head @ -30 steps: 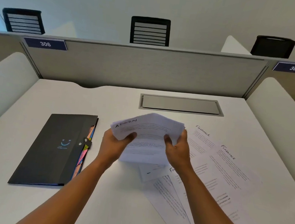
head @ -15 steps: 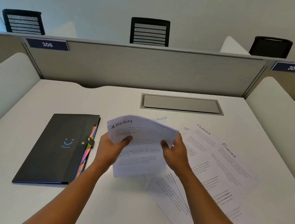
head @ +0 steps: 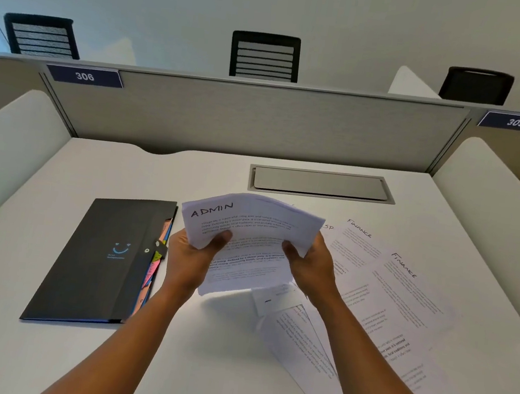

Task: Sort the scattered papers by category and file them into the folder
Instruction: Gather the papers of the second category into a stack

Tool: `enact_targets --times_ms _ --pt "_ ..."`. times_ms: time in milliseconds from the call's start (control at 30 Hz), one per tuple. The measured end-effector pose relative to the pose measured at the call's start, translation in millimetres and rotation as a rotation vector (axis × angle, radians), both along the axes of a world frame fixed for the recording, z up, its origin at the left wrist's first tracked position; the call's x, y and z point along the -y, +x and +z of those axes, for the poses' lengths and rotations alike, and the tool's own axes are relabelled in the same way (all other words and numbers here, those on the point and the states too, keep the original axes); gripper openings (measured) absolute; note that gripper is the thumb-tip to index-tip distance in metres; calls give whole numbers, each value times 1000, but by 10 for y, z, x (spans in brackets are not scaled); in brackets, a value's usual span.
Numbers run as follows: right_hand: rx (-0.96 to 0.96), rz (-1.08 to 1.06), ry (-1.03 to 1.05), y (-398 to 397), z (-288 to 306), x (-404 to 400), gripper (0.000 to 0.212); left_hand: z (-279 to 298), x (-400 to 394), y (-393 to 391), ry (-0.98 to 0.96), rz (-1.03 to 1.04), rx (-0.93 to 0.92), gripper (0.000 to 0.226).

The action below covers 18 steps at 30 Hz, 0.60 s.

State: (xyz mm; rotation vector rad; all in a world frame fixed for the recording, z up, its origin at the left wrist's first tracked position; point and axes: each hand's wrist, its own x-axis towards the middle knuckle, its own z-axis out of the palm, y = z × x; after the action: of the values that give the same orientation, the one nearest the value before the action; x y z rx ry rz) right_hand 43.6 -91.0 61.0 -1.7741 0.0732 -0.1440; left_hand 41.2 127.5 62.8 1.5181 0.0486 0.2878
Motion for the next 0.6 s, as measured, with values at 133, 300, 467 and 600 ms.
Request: enact_targets --times_ms 133,300,467,600 --pt "-22 16 -16 14 -80 23 26 -10 -22 -15 -28 -11 -7 30" --pt "-29 6 23 50 -25 -30 20 -42 -57 -32 -44 -81 -47 27" --pt "-39 71 59 51 -11 -75 29 -93 -96 -45 -52 -108 -77 31" --pt "-54 109 33 55 -65 -63 41 -156 -127 -35 -50 -122 -100 32"
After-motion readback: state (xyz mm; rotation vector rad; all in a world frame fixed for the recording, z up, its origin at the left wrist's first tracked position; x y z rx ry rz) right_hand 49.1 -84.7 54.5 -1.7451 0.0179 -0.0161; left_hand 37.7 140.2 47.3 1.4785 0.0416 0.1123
